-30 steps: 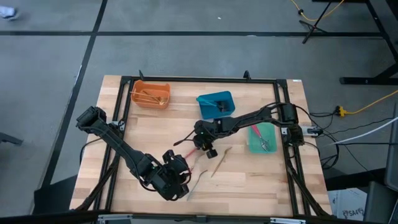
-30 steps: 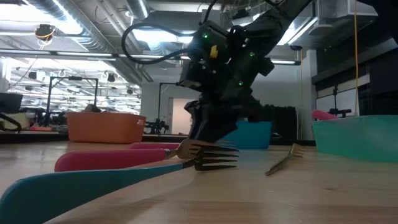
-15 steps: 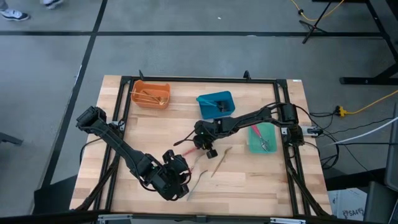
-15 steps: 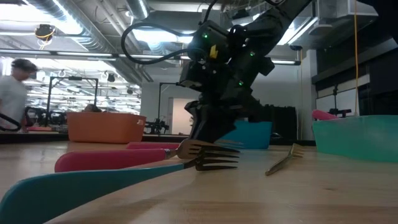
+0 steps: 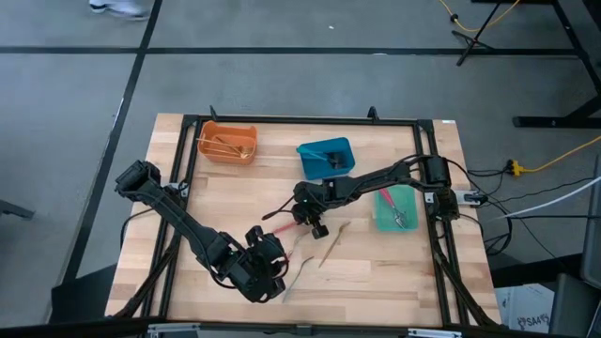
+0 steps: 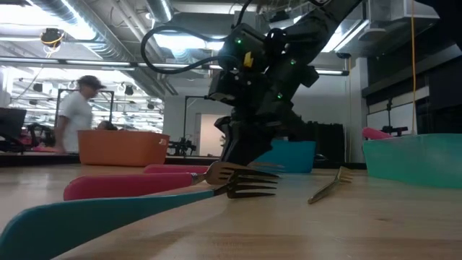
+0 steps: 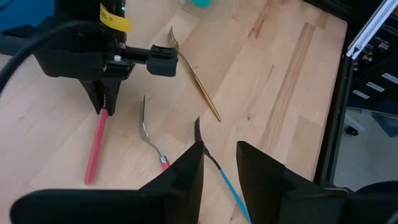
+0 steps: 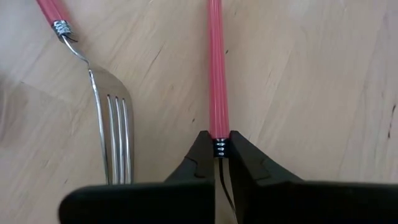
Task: Sort silverware by color (type)
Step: Put the pink fork into the green bin
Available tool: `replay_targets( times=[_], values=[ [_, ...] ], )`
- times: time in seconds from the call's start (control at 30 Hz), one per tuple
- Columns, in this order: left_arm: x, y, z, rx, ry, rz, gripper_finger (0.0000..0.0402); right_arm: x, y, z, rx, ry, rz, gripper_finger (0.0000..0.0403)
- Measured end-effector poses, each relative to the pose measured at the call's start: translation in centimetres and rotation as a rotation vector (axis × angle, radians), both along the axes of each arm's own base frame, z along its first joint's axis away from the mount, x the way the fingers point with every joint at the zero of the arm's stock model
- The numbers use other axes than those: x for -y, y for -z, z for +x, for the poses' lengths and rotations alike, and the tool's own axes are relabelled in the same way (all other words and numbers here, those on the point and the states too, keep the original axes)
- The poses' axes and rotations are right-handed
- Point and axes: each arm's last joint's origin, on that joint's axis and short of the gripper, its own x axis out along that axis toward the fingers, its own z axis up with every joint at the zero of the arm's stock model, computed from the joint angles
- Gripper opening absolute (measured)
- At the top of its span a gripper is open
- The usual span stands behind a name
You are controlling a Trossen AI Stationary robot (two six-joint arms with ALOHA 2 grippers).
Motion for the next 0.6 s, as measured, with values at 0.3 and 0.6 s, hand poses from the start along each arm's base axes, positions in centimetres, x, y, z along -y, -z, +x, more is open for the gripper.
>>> replay_targets(
  times=[0.3,0.6],
  values=[
    [-0.1,0.0,0.0,0.016,-0.019,0.037,0.0089,0.1,-2.1,-0.9,-0.015,0.014,-0.02,0.0005],
    [-0.2,-0.1,0.0,0.023,-0.014,0.084,0.0089,0.3,-7.8,-2.9,0.046,0.058,-0.078,0.0005]
  ],
)
